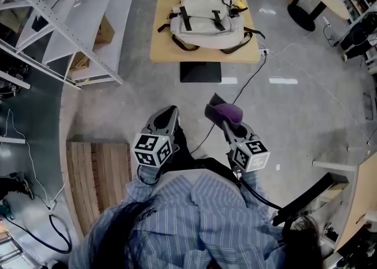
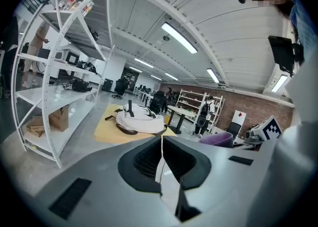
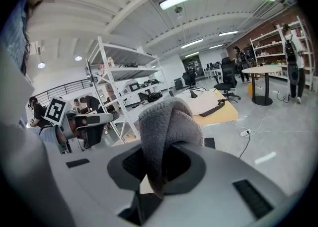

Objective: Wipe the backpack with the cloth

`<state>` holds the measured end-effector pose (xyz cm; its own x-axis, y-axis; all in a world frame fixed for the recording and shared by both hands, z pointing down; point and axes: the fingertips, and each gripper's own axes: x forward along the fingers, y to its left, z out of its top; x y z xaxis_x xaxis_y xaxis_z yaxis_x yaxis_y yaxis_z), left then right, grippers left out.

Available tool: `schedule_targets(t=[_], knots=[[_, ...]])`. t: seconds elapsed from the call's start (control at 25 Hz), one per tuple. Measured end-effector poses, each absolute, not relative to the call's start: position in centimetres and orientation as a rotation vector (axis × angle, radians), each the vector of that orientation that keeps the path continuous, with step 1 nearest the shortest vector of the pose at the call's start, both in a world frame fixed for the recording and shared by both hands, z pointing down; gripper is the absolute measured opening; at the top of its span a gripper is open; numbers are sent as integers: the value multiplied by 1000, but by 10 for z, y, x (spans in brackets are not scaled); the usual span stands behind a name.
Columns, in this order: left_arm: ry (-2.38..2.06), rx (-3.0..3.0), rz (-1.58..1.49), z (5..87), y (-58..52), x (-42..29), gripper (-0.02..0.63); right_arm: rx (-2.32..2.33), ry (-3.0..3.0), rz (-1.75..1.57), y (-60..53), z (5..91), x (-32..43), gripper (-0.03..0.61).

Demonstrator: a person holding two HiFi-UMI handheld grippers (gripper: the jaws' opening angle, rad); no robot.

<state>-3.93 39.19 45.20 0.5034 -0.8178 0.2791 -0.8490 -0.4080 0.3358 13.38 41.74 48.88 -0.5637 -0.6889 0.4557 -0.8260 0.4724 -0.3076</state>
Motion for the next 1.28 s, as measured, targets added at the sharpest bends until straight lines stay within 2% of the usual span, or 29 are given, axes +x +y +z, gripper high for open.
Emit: schedule_targets(t=[0.68, 1.0, 1.28], knots=[[-1246, 2316, 177, 474, 182, -151, 12, 1279, -2361, 805, 221, 504, 6, 41], [-1271, 2321, 193, 478, 130, -192, 12, 1135, -2347, 672, 168, 511, -49, 41], [-1284, 2284, 221, 485, 117, -194, 12, 990, -2360, 571, 117, 525, -78, 41]])
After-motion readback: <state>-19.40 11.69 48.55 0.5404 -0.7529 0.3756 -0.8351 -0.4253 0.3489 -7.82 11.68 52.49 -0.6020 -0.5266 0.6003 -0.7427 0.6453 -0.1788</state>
